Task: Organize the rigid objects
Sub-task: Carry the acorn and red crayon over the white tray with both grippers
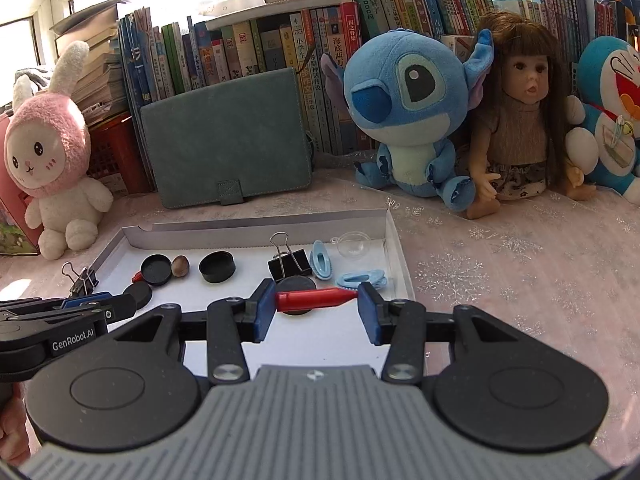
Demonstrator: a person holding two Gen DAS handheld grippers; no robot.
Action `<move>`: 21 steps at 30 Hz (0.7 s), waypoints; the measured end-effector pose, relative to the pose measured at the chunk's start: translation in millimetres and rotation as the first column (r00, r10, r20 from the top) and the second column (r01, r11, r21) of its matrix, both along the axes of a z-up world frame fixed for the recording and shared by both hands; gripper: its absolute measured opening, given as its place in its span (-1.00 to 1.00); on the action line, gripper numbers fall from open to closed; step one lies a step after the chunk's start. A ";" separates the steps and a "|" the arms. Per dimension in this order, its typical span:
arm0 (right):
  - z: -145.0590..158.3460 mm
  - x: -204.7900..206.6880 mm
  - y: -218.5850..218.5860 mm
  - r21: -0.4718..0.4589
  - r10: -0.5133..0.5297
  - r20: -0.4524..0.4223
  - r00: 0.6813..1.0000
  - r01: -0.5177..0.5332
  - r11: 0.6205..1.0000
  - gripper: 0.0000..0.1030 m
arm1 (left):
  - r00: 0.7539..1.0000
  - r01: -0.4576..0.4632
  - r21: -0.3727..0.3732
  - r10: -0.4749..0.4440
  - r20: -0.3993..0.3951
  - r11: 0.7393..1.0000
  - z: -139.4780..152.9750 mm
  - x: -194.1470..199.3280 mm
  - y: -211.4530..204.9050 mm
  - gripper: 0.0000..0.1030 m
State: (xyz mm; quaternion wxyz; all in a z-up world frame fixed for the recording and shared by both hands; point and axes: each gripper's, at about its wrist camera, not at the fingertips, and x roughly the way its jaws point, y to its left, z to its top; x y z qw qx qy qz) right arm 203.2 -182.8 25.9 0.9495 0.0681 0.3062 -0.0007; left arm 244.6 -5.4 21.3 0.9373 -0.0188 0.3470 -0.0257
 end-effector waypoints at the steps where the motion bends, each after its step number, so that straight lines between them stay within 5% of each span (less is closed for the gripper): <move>1: -2.9 2.2 -0.6 0.006 -0.005 -0.005 1.000 0.005 1.000 -0.02 | 1.000 -0.003 0.001 0.003 -0.002 1.000 -2.5 1.6 -0.4 -0.65; 21: -26.6 22.3 11.6 -0.049 -0.008 -0.036 0.999 0.006 0.999 -0.02 | 1.000 0.008 0.060 -0.008 0.007 0.998 -19.0 10.4 -14.8 -0.65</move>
